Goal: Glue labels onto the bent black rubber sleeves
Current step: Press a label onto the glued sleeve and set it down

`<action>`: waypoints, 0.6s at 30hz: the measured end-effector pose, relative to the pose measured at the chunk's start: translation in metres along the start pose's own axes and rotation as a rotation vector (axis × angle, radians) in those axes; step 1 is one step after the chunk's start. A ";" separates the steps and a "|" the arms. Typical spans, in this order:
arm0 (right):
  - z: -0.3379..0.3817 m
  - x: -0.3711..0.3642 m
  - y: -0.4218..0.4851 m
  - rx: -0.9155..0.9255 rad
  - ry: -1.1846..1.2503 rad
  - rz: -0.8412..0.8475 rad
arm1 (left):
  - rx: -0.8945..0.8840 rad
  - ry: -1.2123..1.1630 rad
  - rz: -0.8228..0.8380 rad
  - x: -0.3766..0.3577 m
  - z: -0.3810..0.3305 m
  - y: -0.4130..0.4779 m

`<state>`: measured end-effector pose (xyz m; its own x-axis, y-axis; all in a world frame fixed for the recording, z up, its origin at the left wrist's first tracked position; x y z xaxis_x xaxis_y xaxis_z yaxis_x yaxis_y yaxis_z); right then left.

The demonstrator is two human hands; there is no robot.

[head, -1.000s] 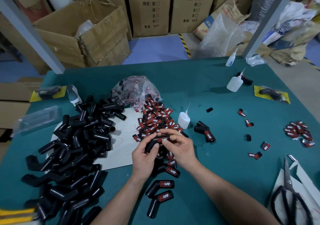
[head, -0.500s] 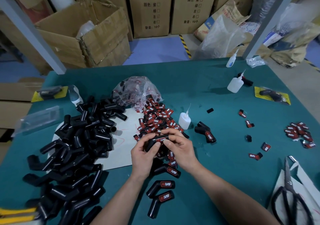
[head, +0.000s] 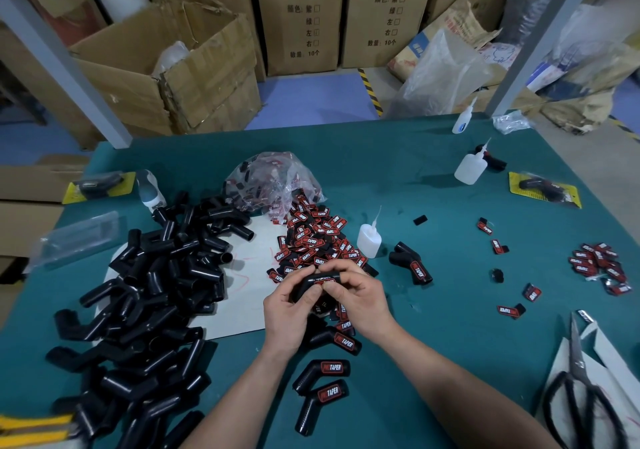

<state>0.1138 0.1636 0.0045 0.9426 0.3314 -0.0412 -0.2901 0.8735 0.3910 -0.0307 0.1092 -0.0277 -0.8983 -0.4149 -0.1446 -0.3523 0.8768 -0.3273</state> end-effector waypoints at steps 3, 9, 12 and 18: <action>0.002 0.000 0.000 0.033 -0.016 -0.013 | -0.006 -0.031 -0.001 0.000 -0.001 -0.002; 0.005 0.000 -0.001 0.045 -0.015 -0.032 | -0.044 -0.024 0.007 0.000 -0.002 -0.002; 0.006 0.000 -0.002 0.060 -0.035 -0.038 | -0.068 -0.021 0.010 0.000 -0.005 -0.003; 0.004 0.000 -0.006 0.087 -0.072 -0.091 | -0.166 -0.001 0.028 -0.003 -0.016 -0.009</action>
<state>0.1161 0.1568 0.0057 0.9746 0.2235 -0.0149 -0.1908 0.8634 0.4670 -0.0290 0.1067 -0.0098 -0.9081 -0.3901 -0.1521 -0.3659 0.9160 -0.1644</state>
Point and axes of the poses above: each hand's wrist, its own y-axis towards the middle knuckle, its own x-axis out of the back of the hand, z = x × y, the point moved 7 cm from there along y, towards the middle knuckle, and after that the axes turned 15 degrees about x, right-handed, at the moved point
